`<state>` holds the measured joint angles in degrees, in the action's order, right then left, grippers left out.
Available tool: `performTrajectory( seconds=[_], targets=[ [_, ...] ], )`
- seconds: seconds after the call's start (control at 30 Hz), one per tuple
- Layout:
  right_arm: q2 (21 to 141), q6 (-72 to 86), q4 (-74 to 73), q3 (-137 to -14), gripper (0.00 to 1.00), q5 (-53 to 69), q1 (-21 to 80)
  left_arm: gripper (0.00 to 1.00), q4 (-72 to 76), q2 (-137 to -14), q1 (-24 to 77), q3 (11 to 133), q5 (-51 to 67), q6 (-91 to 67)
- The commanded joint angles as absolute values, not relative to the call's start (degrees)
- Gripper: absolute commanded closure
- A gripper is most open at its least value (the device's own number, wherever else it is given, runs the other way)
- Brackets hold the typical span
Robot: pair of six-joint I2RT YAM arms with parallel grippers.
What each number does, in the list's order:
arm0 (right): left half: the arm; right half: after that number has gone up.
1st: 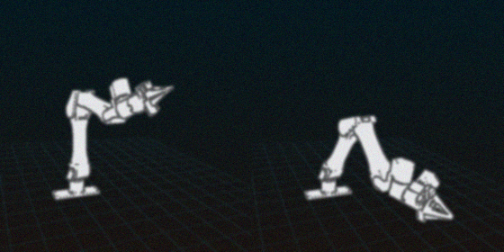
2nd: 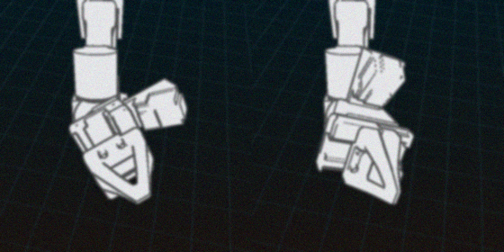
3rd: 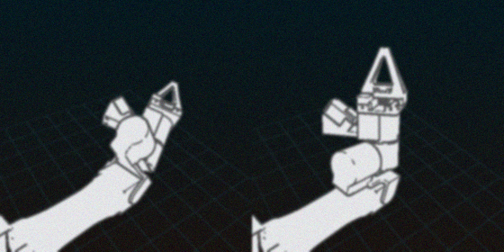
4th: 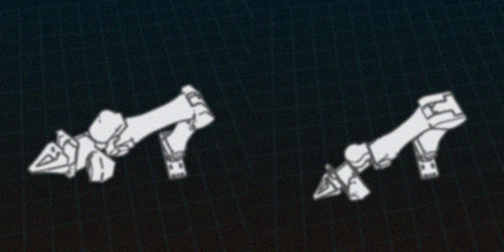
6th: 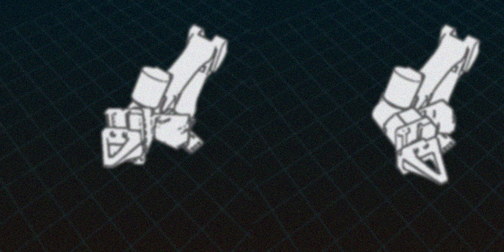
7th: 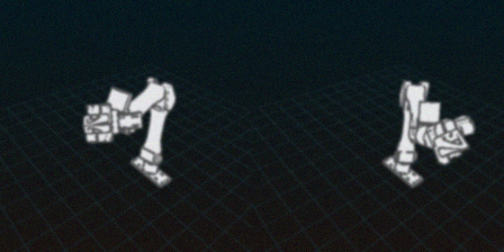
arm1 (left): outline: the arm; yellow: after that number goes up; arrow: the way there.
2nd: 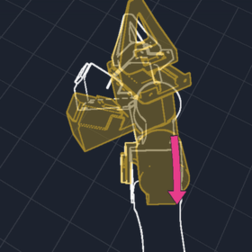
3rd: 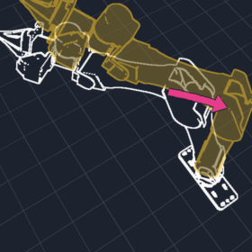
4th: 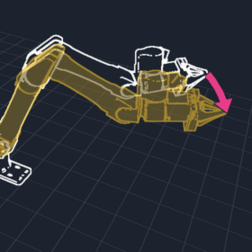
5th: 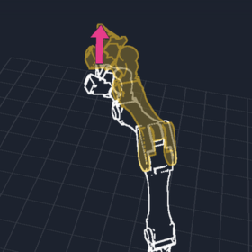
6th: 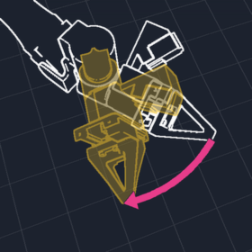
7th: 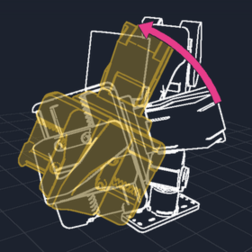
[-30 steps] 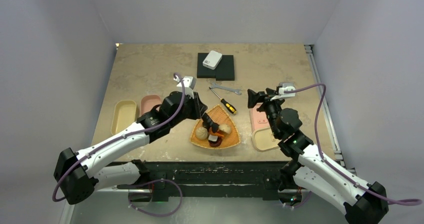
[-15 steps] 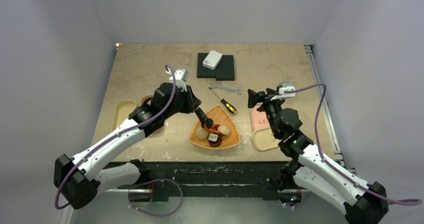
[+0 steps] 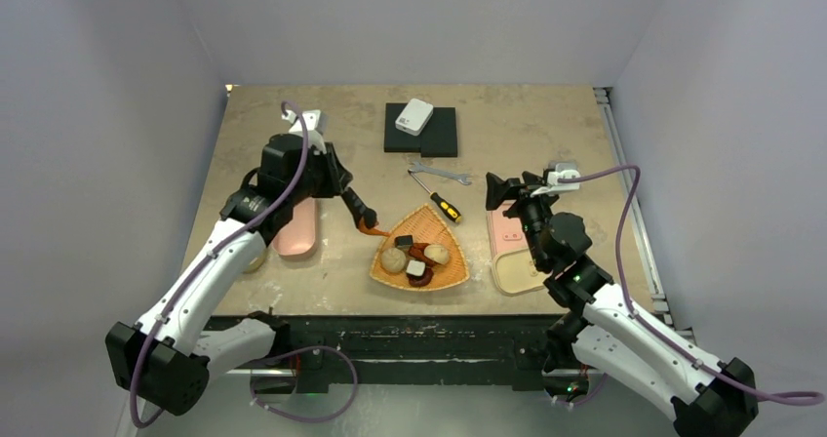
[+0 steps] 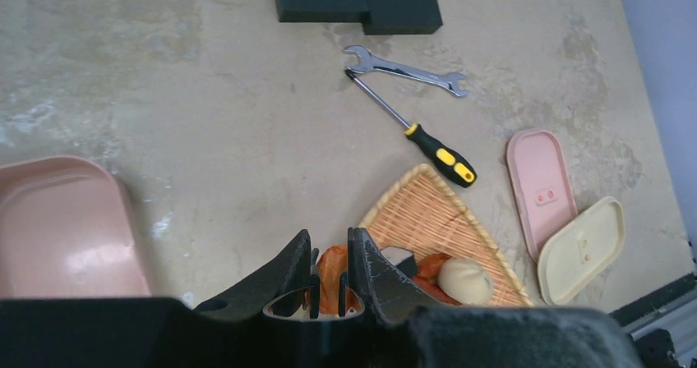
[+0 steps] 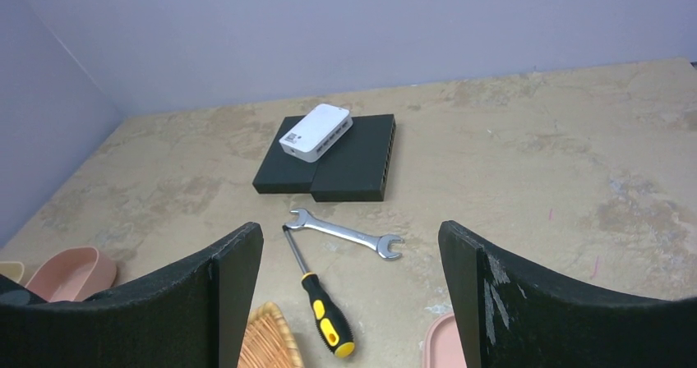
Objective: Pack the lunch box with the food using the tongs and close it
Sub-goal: Pick up the fake food from the plate, then place the fake food in the packing box.
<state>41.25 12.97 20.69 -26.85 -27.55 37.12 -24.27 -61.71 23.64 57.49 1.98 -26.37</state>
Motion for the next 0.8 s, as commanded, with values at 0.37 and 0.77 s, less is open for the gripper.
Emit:
performTrajectory(
  seconds=[0.37,0.77],
  targets=[
    [38.84,12.66,21.35,-26.28,0.18,-28.92,37.27,1.0,-30.26,-60.99,-2.35,64.72,3.89,-14.83],
    [38.22,12.77,22.12,-25.68,0.18,-28.26,37.27,1.0,-23.72,-61.73,-6.04,61.86,-1.66,-17.14]
  ],
)
